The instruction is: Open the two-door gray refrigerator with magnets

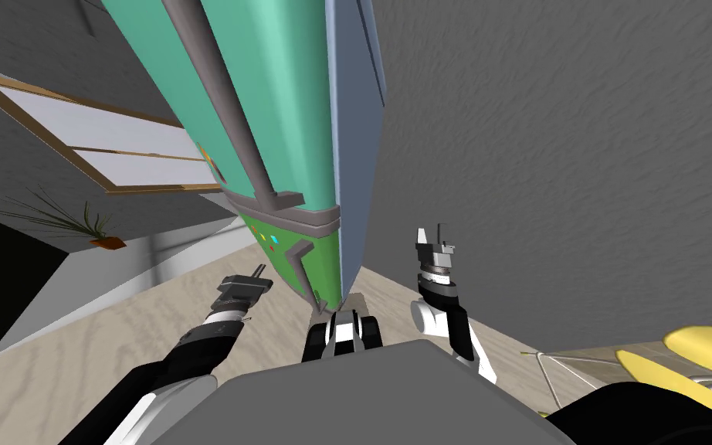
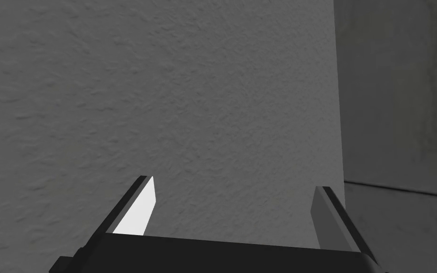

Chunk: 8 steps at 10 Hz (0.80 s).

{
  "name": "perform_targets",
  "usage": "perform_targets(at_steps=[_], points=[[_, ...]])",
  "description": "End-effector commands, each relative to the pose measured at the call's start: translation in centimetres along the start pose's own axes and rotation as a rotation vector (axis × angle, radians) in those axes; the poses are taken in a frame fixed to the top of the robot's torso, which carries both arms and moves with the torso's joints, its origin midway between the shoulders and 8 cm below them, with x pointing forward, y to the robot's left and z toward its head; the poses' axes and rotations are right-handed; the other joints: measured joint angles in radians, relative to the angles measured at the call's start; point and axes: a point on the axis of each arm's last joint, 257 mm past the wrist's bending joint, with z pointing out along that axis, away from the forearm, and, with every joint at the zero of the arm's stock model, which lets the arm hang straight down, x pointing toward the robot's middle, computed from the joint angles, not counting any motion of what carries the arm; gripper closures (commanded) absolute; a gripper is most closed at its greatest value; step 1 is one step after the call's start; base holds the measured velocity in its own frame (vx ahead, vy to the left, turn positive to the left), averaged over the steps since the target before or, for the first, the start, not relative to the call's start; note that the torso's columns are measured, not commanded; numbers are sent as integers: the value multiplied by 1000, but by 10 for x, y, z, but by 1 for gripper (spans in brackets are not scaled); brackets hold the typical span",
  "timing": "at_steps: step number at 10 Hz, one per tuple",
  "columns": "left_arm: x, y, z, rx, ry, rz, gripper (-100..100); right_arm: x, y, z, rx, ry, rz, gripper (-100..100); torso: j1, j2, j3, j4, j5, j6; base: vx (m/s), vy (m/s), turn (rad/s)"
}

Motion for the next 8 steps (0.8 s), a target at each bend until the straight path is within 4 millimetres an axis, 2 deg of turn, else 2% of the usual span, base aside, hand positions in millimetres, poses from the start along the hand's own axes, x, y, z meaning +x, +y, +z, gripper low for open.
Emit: perform_targets(at_steps=[1,8], points=[[5,5,2,-19,18,-3,100,0,0,0,0,0,0,0,-1,-1,-1,0,-1,0,-148,218,-60],[22,24,7,-86,78,-11,100,0,0,0,0,0,0,0,-3,-2,-1,0,-1,0,-171,253,-91]])
